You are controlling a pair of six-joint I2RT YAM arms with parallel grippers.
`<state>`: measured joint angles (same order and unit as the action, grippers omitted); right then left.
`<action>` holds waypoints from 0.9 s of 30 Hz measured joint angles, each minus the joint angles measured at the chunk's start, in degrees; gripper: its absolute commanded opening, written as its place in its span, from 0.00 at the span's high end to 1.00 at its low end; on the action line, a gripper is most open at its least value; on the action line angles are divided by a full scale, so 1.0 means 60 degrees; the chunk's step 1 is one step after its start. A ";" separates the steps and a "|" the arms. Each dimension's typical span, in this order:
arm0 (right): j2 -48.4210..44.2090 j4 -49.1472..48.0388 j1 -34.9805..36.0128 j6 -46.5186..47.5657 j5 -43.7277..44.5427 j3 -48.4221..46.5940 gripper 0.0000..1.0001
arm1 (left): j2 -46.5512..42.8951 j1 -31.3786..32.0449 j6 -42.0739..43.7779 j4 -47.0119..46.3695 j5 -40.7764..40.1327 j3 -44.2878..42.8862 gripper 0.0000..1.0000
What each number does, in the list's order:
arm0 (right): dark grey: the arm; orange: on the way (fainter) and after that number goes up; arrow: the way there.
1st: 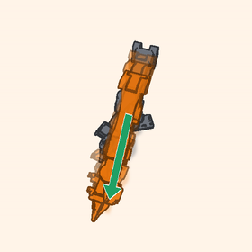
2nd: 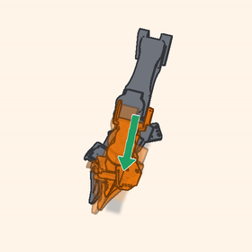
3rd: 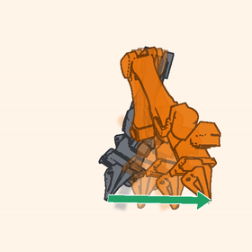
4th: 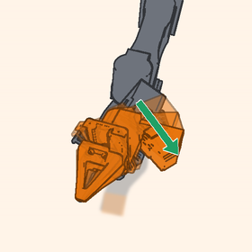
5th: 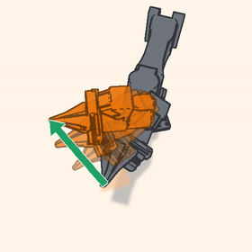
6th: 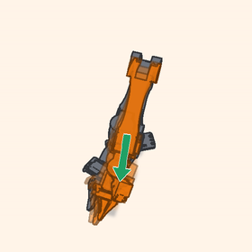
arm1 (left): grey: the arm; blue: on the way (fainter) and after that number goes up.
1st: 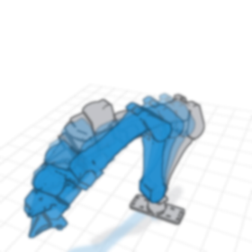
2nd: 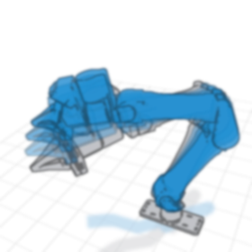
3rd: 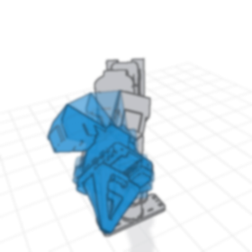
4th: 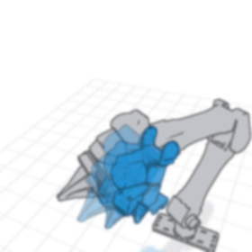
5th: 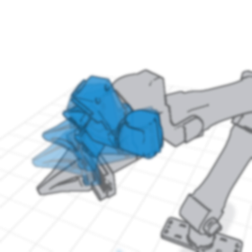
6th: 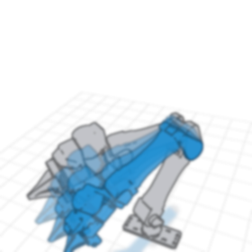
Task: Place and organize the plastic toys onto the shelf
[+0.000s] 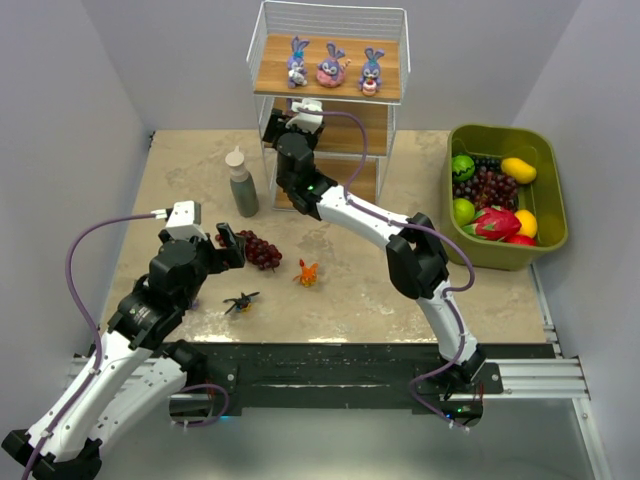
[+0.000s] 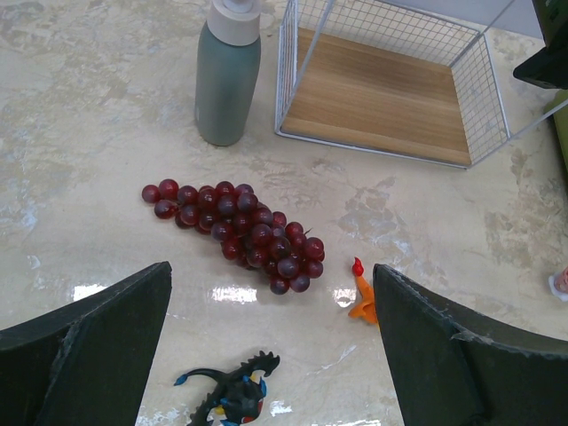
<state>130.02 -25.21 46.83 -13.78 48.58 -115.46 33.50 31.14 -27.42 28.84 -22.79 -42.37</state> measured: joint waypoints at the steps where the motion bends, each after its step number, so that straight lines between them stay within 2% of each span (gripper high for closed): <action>1: 0.0000 -0.0007 0.0000 0.0000 0.0004 0.0000 0.28 | 0.0000 0.0000 0.0000 0.0000 0.0000 0.0000 0.00; 13: -0.0295 -0.0506 0.0000 0.0171 -0.0025 0.0616 0.25 | -0.0004 0.0000 0.0000 0.0000 -0.0004 0.0000 0.00; 27: -0.1814 -0.1060 0.0007 0.0262 -0.0353 0.2269 0.23 | -0.0026 0.0000 0.0000 0.0011 -0.0011 0.0000 0.00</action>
<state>119.13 -31.57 46.87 -12.21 46.46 -101.84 33.34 31.14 -27.42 28.91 -22.85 -42.37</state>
